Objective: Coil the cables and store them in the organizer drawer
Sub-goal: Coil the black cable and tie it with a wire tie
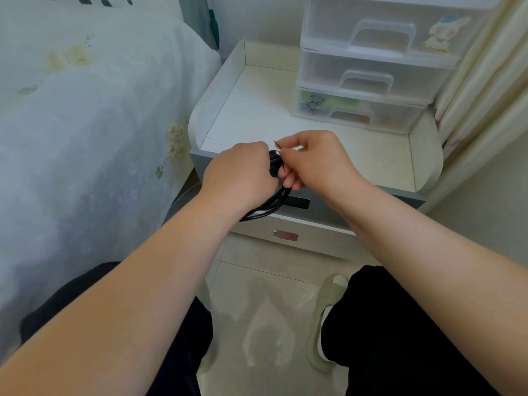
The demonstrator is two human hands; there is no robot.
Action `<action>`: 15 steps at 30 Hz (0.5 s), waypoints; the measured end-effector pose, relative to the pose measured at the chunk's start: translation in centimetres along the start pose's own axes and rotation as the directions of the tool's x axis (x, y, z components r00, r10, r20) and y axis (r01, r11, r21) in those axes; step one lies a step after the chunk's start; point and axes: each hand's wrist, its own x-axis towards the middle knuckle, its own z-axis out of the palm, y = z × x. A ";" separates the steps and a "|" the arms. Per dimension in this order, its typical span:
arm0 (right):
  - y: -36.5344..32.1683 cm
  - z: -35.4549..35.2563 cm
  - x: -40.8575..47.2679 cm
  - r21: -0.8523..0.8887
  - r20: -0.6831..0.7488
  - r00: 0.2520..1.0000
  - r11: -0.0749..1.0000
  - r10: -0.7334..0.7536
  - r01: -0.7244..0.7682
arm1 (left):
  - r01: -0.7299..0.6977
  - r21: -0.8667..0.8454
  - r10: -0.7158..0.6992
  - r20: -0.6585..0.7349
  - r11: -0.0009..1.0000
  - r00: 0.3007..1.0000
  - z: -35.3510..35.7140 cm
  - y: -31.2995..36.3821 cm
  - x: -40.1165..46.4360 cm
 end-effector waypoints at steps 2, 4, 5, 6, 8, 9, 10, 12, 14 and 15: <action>-0.2 -0.4 0.1 0.148 0.003 1.000 0.989 -0.008 0.007 | 0.015 -0.097 -0.011 0.035 0.995 0.999 -0.4 -0.2 0.5; -0.2 -0.6 0.0 0.119 -0.034 0.993 0.986 -0.110 0.113 | 0.072 -0.326 -0.029 0.135 0.943 0.990 -1.2 -0.4 0.9; -0.1 -0.7 0.0 0.070 -0.059 0.986 0.984 -0.158 0.162 | 0.102 -0.421 -0.032 0.168 0.901 0.985 -1.5 -0.4 0.8; 0.0 -0.7 0.0 0.016 -0.081 0.978 0.981 -0.193 0.195 | 0.121 -0.475 -0.033 0.189 0.872 0.981 -1.8 -0.3 0.8; 0.1 -0.8 0.0 -0.089 -0.093 0.964 0.966 -0.250 0.242 | 0.127 -0.512 -0.026 0.200 0.849 0.979 -1.9 -0.4 0.7; 0.1 -1.0 0.0 -0.132 -0.072 0.961 0.958 -0.267 0.256 | 0.127 -0.521 -0.023 0.201 0.844 0.979 -2.0 -0.5 0.6; 0.0 -1.3 0.0 -0.178 -0.034 0.959 0.946 -0.280 0.270 | 0.130 -0.528 -0.021 0.207 0.839 0.978 -2.0 -0.6 0.7; -0.3 -1.9 0.1 -0.292 0.069 0.952 0.906 -0.298 0.305 | 0.144 -0.547 -0.014 0.235 0.824 0.972 -2.1 -0.8 0.8; -0.5 -2.7 0.4 -0.414 0.123 0.939 0.843 -0.322 0.343 | 0.166 -0.591 0.007 0.278 0.789 0.960 -2.2 -0.9 0.9; -0.6 -3.1 0.7 -0.456 0.127 0.932 0.815 -0.339 0.358 | 0.176 -0.620 0.028 0.305 0.764 0.952 -2.2 -0.9 1.0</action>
